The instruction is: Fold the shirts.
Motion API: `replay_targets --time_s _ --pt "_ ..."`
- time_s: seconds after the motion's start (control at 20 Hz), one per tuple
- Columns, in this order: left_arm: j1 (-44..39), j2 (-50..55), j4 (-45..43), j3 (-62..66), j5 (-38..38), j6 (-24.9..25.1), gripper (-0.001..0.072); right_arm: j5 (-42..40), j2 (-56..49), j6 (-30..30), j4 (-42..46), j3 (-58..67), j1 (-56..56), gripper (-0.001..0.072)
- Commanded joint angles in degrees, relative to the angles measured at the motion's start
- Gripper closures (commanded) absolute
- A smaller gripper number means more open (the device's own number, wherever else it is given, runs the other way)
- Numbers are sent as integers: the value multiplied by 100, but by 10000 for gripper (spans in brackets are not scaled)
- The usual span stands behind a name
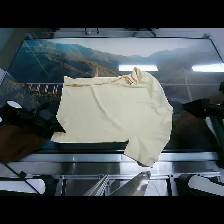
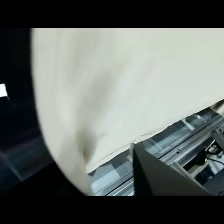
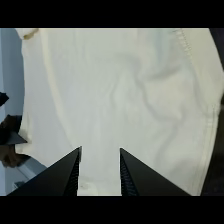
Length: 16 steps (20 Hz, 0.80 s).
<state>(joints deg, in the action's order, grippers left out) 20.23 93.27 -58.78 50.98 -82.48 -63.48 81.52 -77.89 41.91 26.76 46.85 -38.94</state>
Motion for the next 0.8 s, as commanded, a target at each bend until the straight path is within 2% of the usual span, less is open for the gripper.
replay_targets --time_s 0.0,0.05,0.25,0.3,0.35,0.6,0.75 --pt "-470 444 28 391 -109 92 553 68 4 22 52 -2 -22 417" --pt "-514 444 26 551 -157 94 704 63 4 138 168 -4 -55 416" --pt "-424 221 28 911 -190 92 682 -66 0 704 1364 -94 -125 411" --pt "-378 175 31 940 -181 92 683 -138 0 787 1493 -201 -125 382" --pt "-326 151 33 940 -181 92 684 -273 0 887 1569 -358 -125 273" --pt "-321 155 37 935 -197 111 684 -597 0 1047 1720 -1274 -120 267" --pt "-330 155 35 935 -197 136 684 -1064 0 1071 1696 -1676 37 267"
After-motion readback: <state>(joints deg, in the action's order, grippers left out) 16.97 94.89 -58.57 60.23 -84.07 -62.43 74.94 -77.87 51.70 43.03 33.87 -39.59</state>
